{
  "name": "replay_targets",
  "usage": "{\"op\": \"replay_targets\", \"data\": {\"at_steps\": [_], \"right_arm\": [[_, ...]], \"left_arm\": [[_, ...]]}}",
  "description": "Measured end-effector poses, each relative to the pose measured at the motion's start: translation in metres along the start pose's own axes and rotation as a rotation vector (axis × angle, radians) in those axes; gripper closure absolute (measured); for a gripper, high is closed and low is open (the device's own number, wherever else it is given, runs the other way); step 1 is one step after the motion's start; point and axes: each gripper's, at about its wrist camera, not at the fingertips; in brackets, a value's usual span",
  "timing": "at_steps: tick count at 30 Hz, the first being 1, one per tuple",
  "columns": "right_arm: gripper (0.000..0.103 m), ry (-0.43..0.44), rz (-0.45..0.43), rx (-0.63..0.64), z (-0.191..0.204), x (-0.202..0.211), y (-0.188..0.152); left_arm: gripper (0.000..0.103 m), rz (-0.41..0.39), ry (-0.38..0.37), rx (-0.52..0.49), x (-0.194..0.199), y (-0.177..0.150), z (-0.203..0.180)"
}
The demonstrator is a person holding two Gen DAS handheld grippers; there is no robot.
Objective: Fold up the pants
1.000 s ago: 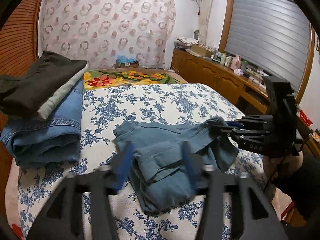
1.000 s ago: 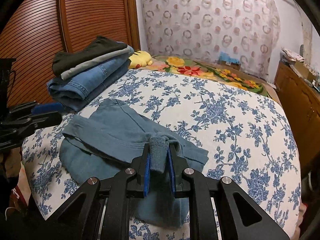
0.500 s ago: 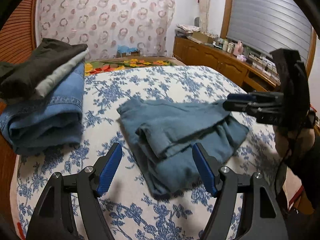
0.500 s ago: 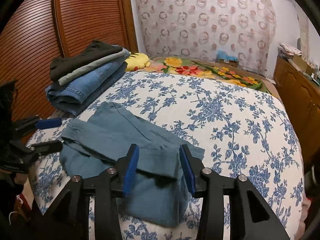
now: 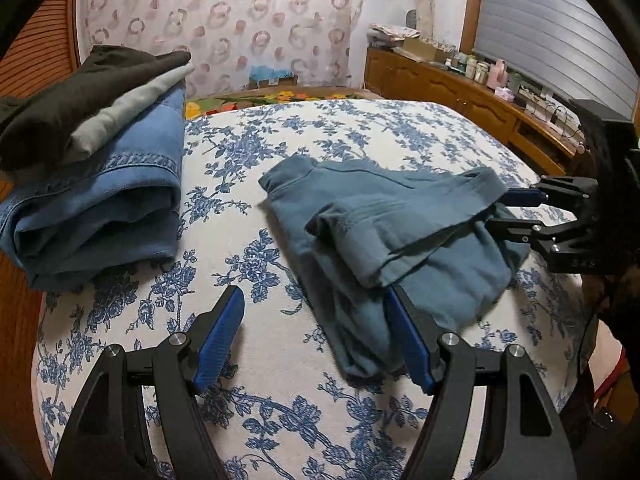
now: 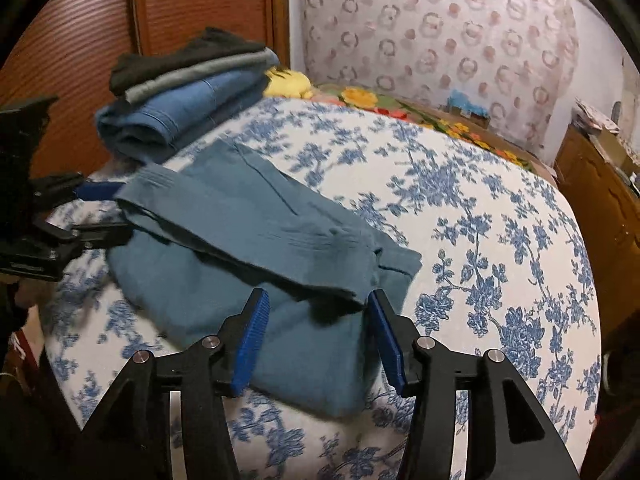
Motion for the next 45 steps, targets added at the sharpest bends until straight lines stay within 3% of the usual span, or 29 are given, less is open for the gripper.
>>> {"op": "replay_targets", "data": {"at_steps": [14,19,24,31,34,40,45], "right_arm": [[0.05,-0.034,-0.011,0.014,-0.006,-0.015,0.024],[0.05,-0.005,-0.006,0.05,-0.007,-0.021,0.033],[0.05,0.03,-0.018,0.0,-0.021,-0.026,0.043],[0.084,0.111,-0.005,-0.103,-0.046,-0.042,0.054],[0.096,0.138,-0.019,-0.12,-0.051,-0.044,0.056],[0.097,0.047,-0.106,-0.139,-0.049,-0.035,0.056],[0.097,0.017,-0.077,-0.142,-0.044,-0.043,0.057]], "left_arm": [[0.03,-0.01,0.021,0.014,-0.018,0.038,0.01],[0.03,0.024,0.009,0.061,-0.037,0.049,0.017],[0.03,0.011,0.021,0.084,-0.039,0.054,0.021],[0.03,-0.015,0.01,0.084,-0.034,0.055,0.02],[0.036,-0.026,-0.002,0.071,-0.031,0.054,0.018],[0.037,-0.039,-0.011,0.085,-0.025,0.052,0.019],[0.037,-0.057,-0.029,0.073,-0.014,0.048,0.013]]}}
Point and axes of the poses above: each gripper's, at about its wrist camera, not at the fingertips, and x roughly against the way its jaws point, z to its left, y to its top, and after that the axes turned 4 degrees about z, right-handed
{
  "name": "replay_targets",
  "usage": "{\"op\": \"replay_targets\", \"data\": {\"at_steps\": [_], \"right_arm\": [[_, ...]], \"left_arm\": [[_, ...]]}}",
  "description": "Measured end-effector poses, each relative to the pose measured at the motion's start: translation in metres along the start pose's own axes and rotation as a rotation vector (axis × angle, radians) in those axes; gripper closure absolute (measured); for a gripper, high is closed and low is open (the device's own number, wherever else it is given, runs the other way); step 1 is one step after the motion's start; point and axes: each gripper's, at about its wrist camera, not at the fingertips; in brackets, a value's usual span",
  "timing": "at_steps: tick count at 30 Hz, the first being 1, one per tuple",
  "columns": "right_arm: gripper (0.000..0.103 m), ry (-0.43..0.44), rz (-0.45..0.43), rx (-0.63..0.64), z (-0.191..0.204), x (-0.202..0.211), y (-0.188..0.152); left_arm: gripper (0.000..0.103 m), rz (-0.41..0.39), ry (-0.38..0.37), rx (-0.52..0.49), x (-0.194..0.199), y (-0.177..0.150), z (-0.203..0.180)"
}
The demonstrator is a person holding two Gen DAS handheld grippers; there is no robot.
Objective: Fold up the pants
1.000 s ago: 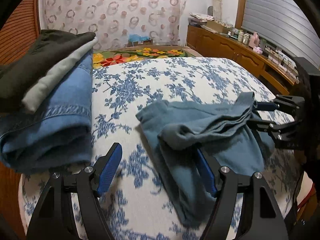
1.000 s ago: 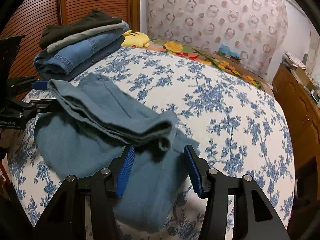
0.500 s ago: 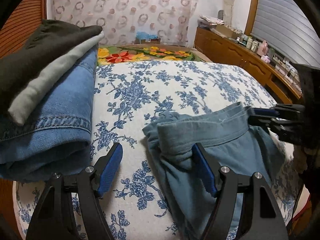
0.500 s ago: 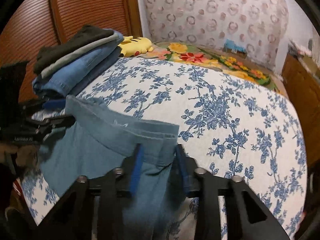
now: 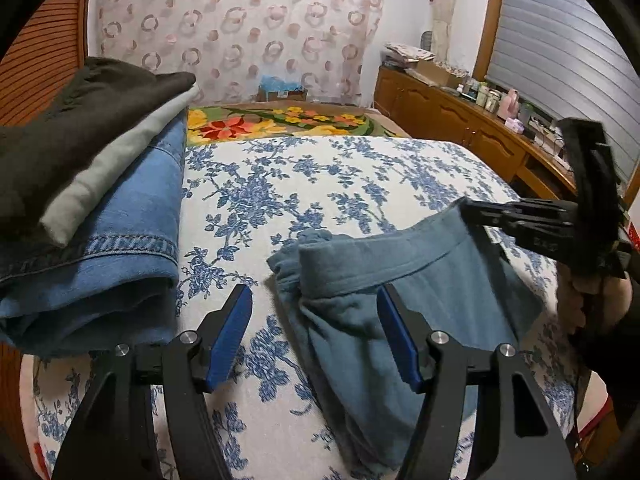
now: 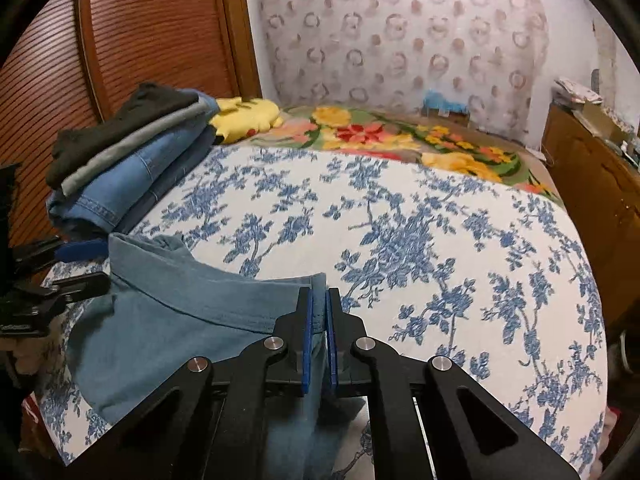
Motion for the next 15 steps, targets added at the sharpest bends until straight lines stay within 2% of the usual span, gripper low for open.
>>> {"op": "replay_targets", "data": {"at_steps": [5,11,14,15], "right_arm": [[0.097,-0.002,0.004,-0.018,-0.001,0.005,-0.002],[0.091,-0.009,-0.024,0.009,0.01,0.026,-0.007],[0.077,0.003,-0.041,0.023,0.015,0.04,-0.013],[0.067,-0.001,-0.044,0.022,0.016,0.045,-0.015]], "left_arm": [[0.037,-0.012,-0.014,-0.016,0.009,-0.007,-0.008],[0.037,-0.023,-0.02,-0.029,0.016,-0.017,-0.017],[0.037,-0.026,-0.021,-0.037,0.02,-0.021,-0.022],[0.037,-0.026,-0.021,-0.039,0.021,-0.022,-0.023]]}}
Point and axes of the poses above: each gripper's, at about its wrist camera, not at the fingertips, and x roughly against the way its jaws point, z to its left, y to its top, and after that the axes turned 4 degrees about z, right-handed
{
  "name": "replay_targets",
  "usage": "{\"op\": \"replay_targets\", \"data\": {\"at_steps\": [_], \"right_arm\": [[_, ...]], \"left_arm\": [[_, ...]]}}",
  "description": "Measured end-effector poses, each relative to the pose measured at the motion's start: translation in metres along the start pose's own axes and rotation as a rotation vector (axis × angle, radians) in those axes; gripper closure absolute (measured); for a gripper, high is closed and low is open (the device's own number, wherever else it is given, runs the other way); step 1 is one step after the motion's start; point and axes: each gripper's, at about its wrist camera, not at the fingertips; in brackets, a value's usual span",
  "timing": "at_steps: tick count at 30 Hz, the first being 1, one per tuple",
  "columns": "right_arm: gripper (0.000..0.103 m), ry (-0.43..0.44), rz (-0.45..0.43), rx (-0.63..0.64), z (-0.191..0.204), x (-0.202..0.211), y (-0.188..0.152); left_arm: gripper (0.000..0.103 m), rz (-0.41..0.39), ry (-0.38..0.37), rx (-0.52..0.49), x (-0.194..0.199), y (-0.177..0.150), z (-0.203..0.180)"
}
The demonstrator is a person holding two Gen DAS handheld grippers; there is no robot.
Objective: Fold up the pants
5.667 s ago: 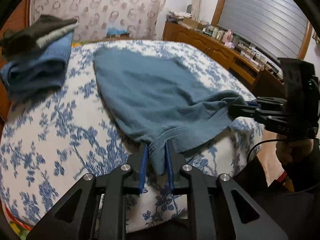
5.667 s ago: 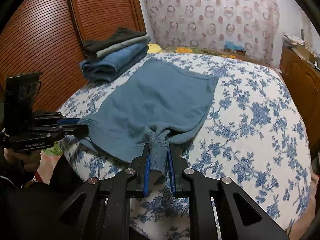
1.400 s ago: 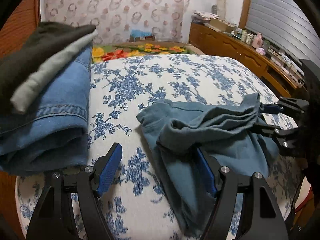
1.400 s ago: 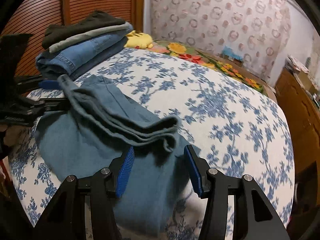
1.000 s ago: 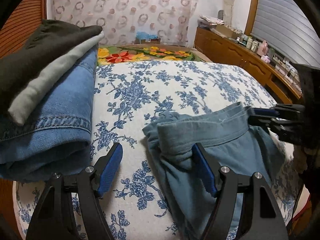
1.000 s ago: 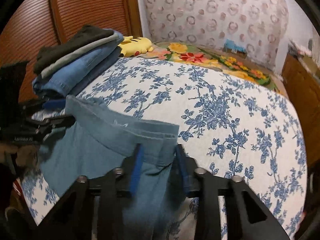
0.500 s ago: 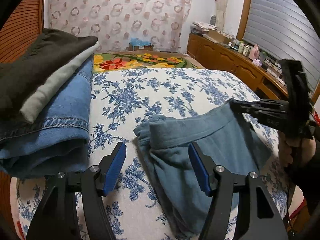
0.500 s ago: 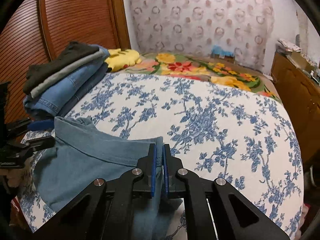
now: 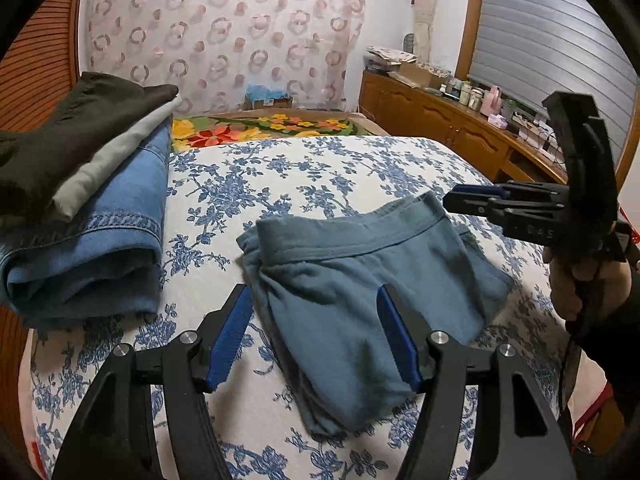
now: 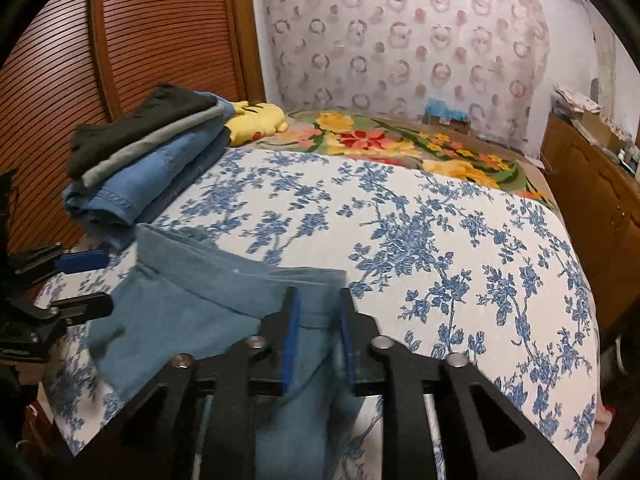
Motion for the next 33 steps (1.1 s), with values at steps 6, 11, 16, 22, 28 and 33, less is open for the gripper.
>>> {"op": "replay_targets", "data": {"at_steps": [6,11,16,22,28,33], "right_arm": [[0.062,0.007,0.002,-0.001,0.004,0.024,-0.018],[0.062,0.005,-0.001,0.005,0.007,0.042,-0.031],[0.062,0.017,-0.008,-0.007,0.008,0.055,-0.041],[0.062,0.013,0.035,-0.003,0.006,0.055,-0.057],[0.062,0.032,0.082,-0.035,-0.002,0.048,-0.067],[0.062,0.041,0.101,-0.056,-0.005,0.04,-0.071]], "left_arm": [[0.037,0.0,-0.003,-0.018,0.006,-0.007,-0.008],[0.037,0.011,-0.014,-0.032,0.008,-0.016,-0.012],[0.039,0.017,-0.023,-0.031,0.013,-0.027,-0.013],[0.052,0.035,-0.056,0.001,0.017,-0.042,-0.006],[0.06,0.057,-0.068,0.025,0.016,-0.056,-0.003],[0.061,0.072,-0.073,0.018,0.013,-0.06,-0.007]]}}
Point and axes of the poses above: each gripper's, at about its wrist camera, not at the fingertips, and x roughly against the way its jaws point, z to its left, y to its top, and after that the axes turned 4 degrees about z, right-handed
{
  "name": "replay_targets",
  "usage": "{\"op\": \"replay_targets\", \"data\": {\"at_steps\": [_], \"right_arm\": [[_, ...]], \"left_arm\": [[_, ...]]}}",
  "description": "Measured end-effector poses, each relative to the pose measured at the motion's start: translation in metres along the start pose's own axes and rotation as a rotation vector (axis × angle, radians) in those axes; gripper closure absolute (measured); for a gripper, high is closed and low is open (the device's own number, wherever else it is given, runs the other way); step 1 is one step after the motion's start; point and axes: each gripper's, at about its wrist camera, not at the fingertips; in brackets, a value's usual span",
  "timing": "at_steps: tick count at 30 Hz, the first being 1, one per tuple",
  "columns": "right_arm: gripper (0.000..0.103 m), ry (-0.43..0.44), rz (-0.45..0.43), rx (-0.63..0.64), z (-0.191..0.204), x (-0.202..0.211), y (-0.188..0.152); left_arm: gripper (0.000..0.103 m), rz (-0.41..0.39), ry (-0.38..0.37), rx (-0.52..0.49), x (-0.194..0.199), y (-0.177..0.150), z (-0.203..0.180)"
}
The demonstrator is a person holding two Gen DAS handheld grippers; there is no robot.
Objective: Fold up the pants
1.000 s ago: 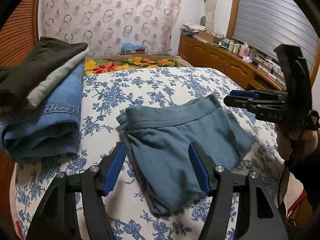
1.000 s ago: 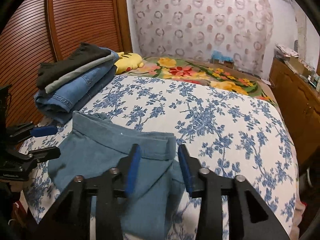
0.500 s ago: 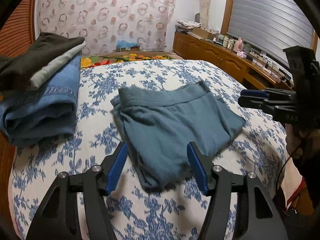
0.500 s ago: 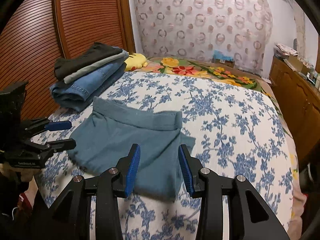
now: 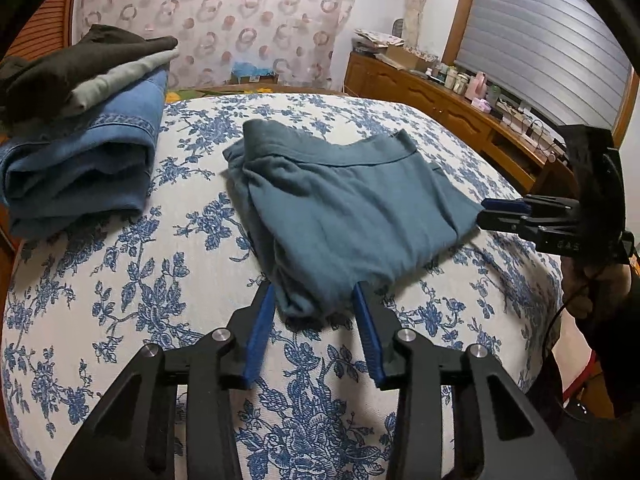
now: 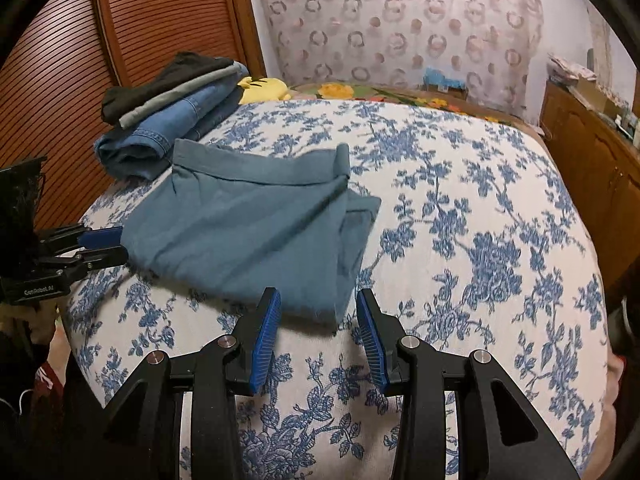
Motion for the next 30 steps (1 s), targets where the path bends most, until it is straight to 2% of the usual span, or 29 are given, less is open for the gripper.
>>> {"op": "replay_targets", "data": {"at_steps": [5,7,12,17,19,23,30], "right_arm": [[0.063,0.014,0.009,-0.01,-0.001,-0.007,0.0],[0.069,0.02,0.009,-0.008,0.0,-0.009,0.001],[0.075,0.024,0.006,-0.007,-0.001,-0.011,0.001],[0.087,0.028,-0.005,-0.004,-0.002,-0.01,-0.002],[0.095,0.013,-0.03,-0.008,-0.003,-0.007,-0.003],[0.097,-0.031,-0.066,0.005,0.002,0.003,-0.009],[0.097,-0.003,-0.072,0.014,0.012,0.025,-0.019]], "left_arm": [[0.061,0.016,-0.001,-0.01,-0.005,0.0,-0.003],[0.061,0.022,0.006,-0.016,-0.007,0.0,-0.004],[0.062,0.019,0.008,-0.016,-0.01,0.0,-0.003],[0.086,0.014,-0.007,-0.002,-0.011,0.002,-0.001],[0.091,-0.009,-0.003,0.005,-0.007,0.003,0.001],[0.092,-0.033,0.0,0.011,0.002,0.003,0.004],[0.092,-0.066,0.004,-0.037,0.028,0.002,-0.01]]}}
Point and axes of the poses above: each gripper's, at about its wrist camera, not at the fingertips, and x roughly against the way its jaws point, z to its left, y to its top, and after that the axes turned 4 degrees about z, right-handed
